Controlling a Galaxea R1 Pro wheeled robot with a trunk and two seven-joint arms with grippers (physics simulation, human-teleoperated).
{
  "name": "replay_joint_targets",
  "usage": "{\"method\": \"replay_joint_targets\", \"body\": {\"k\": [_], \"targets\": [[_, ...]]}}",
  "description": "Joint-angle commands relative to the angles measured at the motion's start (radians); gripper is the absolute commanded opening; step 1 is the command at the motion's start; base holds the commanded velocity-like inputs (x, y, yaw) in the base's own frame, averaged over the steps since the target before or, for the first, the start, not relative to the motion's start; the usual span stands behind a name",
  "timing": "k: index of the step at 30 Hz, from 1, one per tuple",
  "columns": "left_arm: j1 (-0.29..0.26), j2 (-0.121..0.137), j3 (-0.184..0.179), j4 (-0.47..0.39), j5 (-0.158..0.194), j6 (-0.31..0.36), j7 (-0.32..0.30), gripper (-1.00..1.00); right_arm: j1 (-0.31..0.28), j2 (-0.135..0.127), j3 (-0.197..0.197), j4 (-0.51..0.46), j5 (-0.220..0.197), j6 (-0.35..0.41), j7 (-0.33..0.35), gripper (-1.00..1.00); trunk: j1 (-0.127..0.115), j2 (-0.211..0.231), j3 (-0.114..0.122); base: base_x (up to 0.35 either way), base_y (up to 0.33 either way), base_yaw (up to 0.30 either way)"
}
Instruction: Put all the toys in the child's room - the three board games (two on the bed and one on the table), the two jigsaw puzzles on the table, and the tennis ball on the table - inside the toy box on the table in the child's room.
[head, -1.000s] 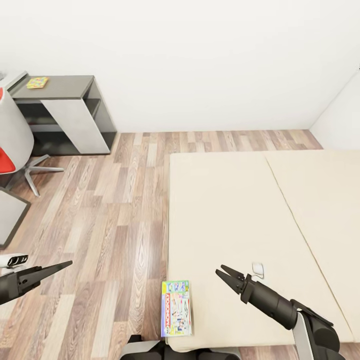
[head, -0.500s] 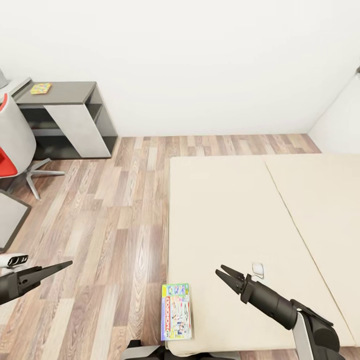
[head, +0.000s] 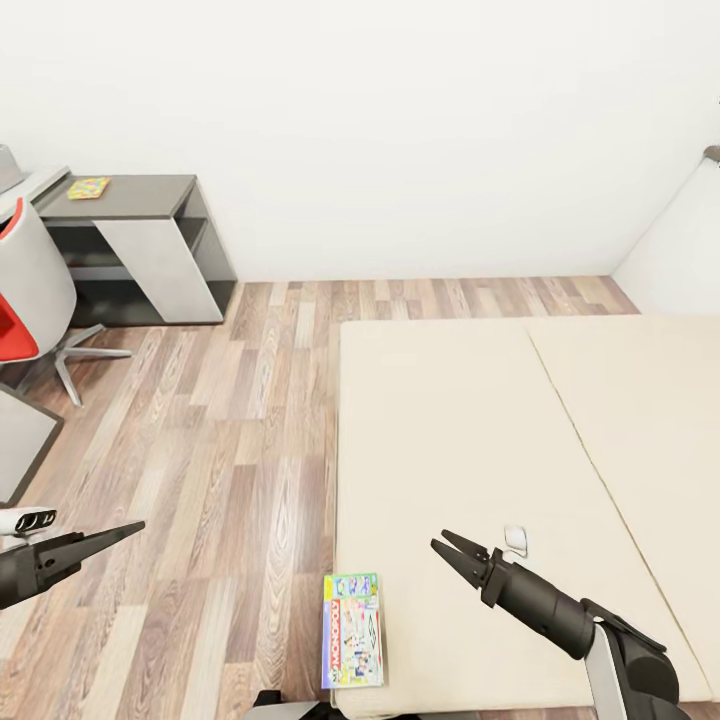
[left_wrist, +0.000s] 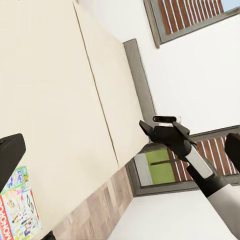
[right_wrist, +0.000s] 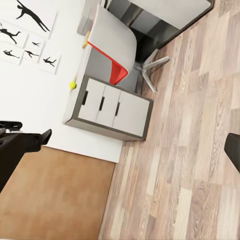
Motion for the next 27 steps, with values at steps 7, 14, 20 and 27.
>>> {"method": "replay_joint_targets", "body": {"k": [7, 14, 20, 27], "targets": [[0.000, -0.002, -0.001, 0.000, -0.001, 0.011, -0.004, 1.00, -0.001, 0.001, -0.002, 0.000, -0.003, 0.008, -0.025, 1.00, 0.001, -0.002, 0.010, 0.000, 0.000, 0.000], [0.000, -0.001, 0.000, 0.000, -0.001, 0.011, -0.004, 1.00, -0.001, 0.001, -0.001, 0.000, -0.005, 0.009, -0.035, 1.00, 0.001, -0.002, 0.022, 0.000, 0.000, 0.000], [0.000, 0.000, 0.001, 0.000, -0.001, 0.011, -0.004, 1.00, -0.001, 0.001, -0.001, 0.000, -0.005, 0.009, -0.036, 1.00, 0.001, -0.002, 0.032, 0.000, 0.000, 0.000], [0.000, 0.000, 0.000, 0.000, -0.001, 0.011, -0.004, 1.00, -0.001, 0.001, -0.001, 0.000, -0.005, 0.009, -0.036, 1.00, 0.001, -0.002, 0.043, 0.000, 0.000, 0.000]]}}
